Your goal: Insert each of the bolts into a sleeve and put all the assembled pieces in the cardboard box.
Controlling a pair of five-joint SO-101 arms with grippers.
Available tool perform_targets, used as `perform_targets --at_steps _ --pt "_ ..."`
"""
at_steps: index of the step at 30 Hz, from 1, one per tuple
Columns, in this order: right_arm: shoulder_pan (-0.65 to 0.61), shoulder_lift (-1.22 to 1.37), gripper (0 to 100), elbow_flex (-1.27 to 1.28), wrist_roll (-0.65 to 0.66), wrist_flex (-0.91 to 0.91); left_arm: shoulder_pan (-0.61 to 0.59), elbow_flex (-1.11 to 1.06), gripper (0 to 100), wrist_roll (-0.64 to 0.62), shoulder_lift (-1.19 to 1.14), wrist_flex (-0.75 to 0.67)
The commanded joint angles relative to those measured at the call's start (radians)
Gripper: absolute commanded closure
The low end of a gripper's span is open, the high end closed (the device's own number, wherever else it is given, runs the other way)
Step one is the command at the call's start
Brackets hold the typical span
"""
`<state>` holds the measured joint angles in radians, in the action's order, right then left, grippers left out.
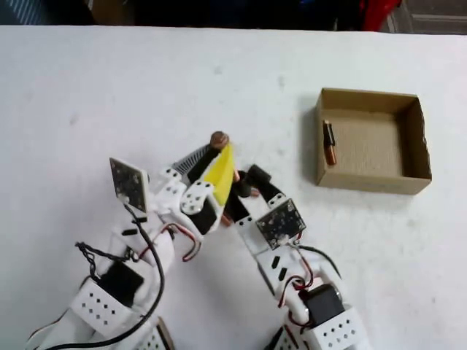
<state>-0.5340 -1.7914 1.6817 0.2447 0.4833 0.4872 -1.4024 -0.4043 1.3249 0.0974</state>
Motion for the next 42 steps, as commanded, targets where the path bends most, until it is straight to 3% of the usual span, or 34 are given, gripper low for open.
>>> perform_targets --at_steps 1,8,42 --pt "-0.008 -0.010 98.1 0.009 0.012 -0.031 0.005 0.017 98 -0.014 0.019 -0.038" --pt "-0.008 -0.010 98.1 0.009 0.012 -0.031 0.001 0.015 98 -0.014 0.016 -0.095" --pt "-0.070 -0.010 98.1 0.009 0.086 -0.062 0.008 -0.048 98 -0.012 0.021 -0.100"
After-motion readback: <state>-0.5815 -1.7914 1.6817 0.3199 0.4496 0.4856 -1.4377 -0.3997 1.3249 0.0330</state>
